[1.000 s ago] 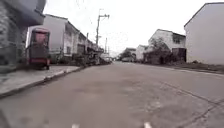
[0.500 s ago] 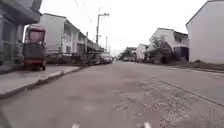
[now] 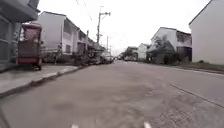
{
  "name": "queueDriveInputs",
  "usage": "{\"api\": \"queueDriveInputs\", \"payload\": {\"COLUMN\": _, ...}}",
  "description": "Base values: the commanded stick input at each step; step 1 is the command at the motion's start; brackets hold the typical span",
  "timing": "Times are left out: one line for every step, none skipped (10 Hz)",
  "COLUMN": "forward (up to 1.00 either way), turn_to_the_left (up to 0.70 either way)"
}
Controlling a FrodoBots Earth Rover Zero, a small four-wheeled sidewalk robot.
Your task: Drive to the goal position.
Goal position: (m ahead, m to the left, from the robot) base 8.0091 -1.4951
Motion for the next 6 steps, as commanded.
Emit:
{"api": "queueDriveInputs", "payload": {"forward": 0.70, "turn_to_the_left": 0.04}}
{"api": "queueDriveInputs", "payload": {"forward": 0.70, "turn_to_the_left": 0.07}}
{"api": "queueDriveInputs", "payload": {"forward": 0.70, "turn_to_the_left": 0.16}}
{"api": "queueDriveInputs", "payload": {"forward": 0.70, "turn_to_the_left": 0.09}}
{"api": "queueDriveInputs", "payload": {"forward": 0.70, "turn_to_the_left": 0.10}}
{"api": "queueDriveInputs", "payload": {"forward": 0.70, "turn_to_the_left": 0.35}}
